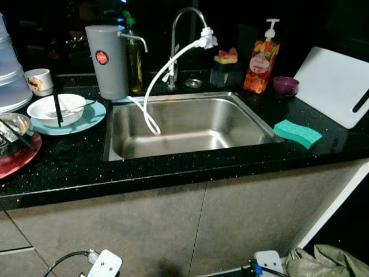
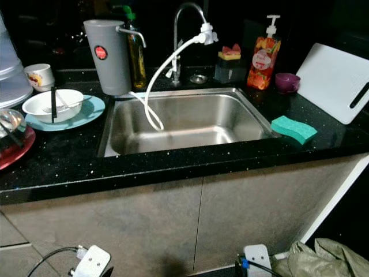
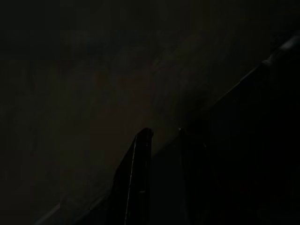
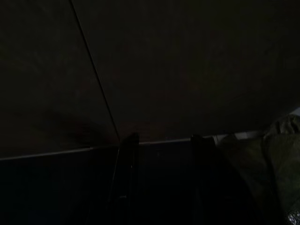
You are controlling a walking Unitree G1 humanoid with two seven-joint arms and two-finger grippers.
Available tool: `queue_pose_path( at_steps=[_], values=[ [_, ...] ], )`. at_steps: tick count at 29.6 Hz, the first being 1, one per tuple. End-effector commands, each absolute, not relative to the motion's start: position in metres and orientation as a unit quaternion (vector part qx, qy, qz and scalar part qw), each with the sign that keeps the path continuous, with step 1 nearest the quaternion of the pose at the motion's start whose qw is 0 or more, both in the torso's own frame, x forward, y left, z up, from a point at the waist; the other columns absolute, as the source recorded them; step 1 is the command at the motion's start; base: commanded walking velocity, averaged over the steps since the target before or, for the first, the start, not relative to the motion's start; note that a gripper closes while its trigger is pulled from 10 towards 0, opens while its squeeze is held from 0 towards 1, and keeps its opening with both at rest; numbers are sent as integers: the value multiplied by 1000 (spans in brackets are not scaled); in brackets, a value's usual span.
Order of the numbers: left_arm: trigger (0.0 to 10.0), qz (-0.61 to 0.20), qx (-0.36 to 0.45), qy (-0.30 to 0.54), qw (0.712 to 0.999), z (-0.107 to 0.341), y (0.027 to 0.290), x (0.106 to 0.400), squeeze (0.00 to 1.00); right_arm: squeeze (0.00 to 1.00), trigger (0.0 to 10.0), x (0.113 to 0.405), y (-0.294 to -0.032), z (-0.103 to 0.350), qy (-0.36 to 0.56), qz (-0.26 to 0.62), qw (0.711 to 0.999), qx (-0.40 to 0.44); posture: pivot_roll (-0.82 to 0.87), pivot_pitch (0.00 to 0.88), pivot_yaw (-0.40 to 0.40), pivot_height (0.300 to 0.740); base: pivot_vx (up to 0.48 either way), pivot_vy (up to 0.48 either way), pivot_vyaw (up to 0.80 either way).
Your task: Kitchen organization
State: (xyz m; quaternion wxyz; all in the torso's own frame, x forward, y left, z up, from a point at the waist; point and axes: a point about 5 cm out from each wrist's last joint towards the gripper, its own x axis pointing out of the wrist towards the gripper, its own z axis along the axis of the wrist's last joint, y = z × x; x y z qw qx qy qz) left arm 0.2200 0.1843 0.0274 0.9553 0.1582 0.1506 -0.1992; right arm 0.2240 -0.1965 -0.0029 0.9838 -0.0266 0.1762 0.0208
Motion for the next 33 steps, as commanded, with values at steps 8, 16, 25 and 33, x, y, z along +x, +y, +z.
queue_pose_path(
  at_steps=[8,16,25,33],
  values=[
    [10000,-361,149,120,913,57,147,215,0,0,10000,238,-204,19,142,-26,989,3,35,132,-26,740,0,0,0],
    [10000,-422,161,72,890,94,125,228,0,0,10000,242,-213,26,145,-76,986,8,34,131,-25,740,0,0,0],
    [10000,-427,96,-56,897,176,103,252,0,0,10000,242,-255,38,137,-212,968,-5,33,142,-34,740,0,0,0],
    [10000,-348,67,-140,925,221,105,270,0,0,10000,260,-277,81,57,-264,962,-32,28,147,-35,740,0,0,0]
  ],
)
